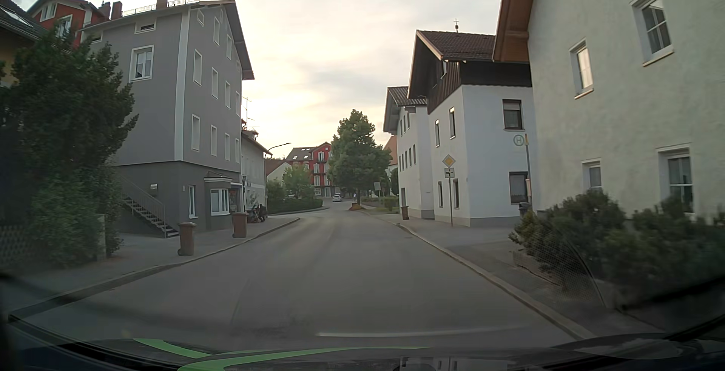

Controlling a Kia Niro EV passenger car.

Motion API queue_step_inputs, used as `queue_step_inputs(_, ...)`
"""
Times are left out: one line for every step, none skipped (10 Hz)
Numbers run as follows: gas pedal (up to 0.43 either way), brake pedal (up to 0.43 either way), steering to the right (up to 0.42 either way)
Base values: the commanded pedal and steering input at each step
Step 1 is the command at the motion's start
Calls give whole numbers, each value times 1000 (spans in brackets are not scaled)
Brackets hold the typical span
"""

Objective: Follow the waypoints while adhering to traffic rules and regulations

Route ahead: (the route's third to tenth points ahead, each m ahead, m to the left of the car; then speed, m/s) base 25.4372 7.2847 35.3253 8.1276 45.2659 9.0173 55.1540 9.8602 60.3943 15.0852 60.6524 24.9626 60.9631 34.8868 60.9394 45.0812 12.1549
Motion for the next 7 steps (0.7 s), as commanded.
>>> queue_step_inputs(0,213,-15)
queue_step_inputs(0,213,-15)
queue_step_inputs(0,226,-15)
queue_step_inputs(0,226,-14)
queue_step_inputs(0,226,-14)
queue_step_inputs(0,232,-14)
queue_step_inputs(0,232,-14)
